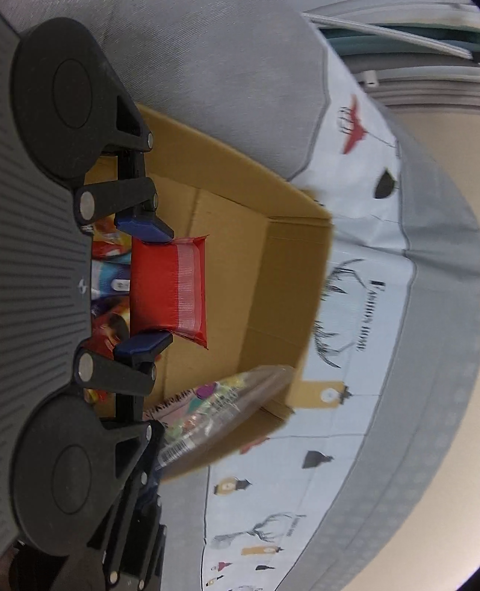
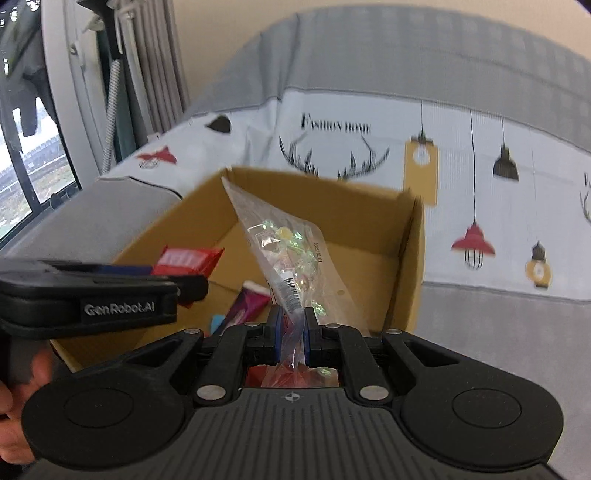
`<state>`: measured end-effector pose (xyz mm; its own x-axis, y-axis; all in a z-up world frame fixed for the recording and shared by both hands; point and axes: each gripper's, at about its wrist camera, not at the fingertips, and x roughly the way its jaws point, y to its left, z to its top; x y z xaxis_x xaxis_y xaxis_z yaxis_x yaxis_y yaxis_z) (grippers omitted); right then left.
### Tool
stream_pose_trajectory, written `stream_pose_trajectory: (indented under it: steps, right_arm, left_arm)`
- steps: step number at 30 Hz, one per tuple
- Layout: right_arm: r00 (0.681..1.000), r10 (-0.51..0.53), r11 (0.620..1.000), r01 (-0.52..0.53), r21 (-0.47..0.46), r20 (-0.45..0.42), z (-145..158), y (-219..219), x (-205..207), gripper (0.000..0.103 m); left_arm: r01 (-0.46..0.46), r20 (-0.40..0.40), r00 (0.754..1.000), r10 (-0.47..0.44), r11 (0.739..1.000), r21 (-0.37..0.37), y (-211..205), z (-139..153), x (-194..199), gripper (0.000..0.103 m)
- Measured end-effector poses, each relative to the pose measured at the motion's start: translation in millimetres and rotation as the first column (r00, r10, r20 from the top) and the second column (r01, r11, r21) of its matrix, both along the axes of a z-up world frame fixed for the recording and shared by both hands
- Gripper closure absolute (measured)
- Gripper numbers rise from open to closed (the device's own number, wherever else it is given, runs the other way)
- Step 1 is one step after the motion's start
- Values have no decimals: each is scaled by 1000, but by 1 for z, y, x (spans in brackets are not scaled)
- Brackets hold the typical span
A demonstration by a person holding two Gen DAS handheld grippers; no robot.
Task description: Organize snacks
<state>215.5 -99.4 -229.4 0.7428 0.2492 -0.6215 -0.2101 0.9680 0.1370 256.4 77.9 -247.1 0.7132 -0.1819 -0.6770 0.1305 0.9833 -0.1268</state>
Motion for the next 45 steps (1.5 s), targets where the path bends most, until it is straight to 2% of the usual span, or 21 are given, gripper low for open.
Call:
stream_pose_trajectory:
  steps: [4,5,7,8,10,12,14,17,19,20,22,25,30,37,43,45]
  right_arm:
    - [1000,17,1000,-17,-4,-22,-6,5,5,91]
    - [1000,11,1000,-12,-3,-27,-6,6,4,89]
    - [999,-13,1000,14,8,-38,0,4,0,75]
    - [999,-18,1000,19,20,-36,5,4,-6,55]
    - [1000,-22,1000,22,8,-15,16,5,-21,54]
    - [999,-11,1000,11,-6,-36,27,11,-37,56]
    - [999,-11,1000,12,27,-38,44,13,-58,56]
    - [999,-32,996,33,77,-16,80,12,-96,52]
    - [999,-51,990,52,134,-11,103,3,-119,35]
    - [998,-58,987,60,150,-14,114,-1,-130,21]
    - [996,-83,989,84,125,-14,131,-4,-153,14]
    - [992,-121,982,124,144,-28,152,-15,-186,4]
    - [990,-140,985,138,107,12,184,-21,-235,2]
    - [985,-174,979,170,116,25,213,-22,-273,2]
    - [981,-183,977,176,119,57,231,-13,-289,1]
    - [981,-184,976,175,130,58,234,-12,-292,1]
  left_arm:
    - [2,-22,1000,-3,1000,-20,8,1,-3,41]
    - [0,-34,999,-1,1000,-27,10,6,-5,30]
    - [-23,-41,999,22,999,-37,16,23,-16,11]
    - [-29,-16,999,28,999,-38,17,35,-25,10]
    - [-46,42,998,47,999,-11,18,60,-47,9]
    - [-54,63,997,54,999,-11,17,84,-69,6]
    - [-28,77,997,30,999,-26,14,104,-91,4]
    - [-9,92,996,6,1000,24,-2,136,-131,0]
    - [-18,93,996,10,996,87,-16,154,-158,0]
    - [-50,92,995,40,993,109,-21,164,-173,0]
    - [-82,81,994,71,988,134,-28,181,-196,0]
    - [-66,104,993,52,989,135,-34,204,-232,0]
    - [-55,138,990,35,988,145,-43,234,-280,0]
    - [-74,160,986,43,979,192,-46,264,-314,0]
    - [-59,140,989,44,993,104,-27,277,-321,0]
    - [-52,139,990,37,993,105,-25,280,-323,0]
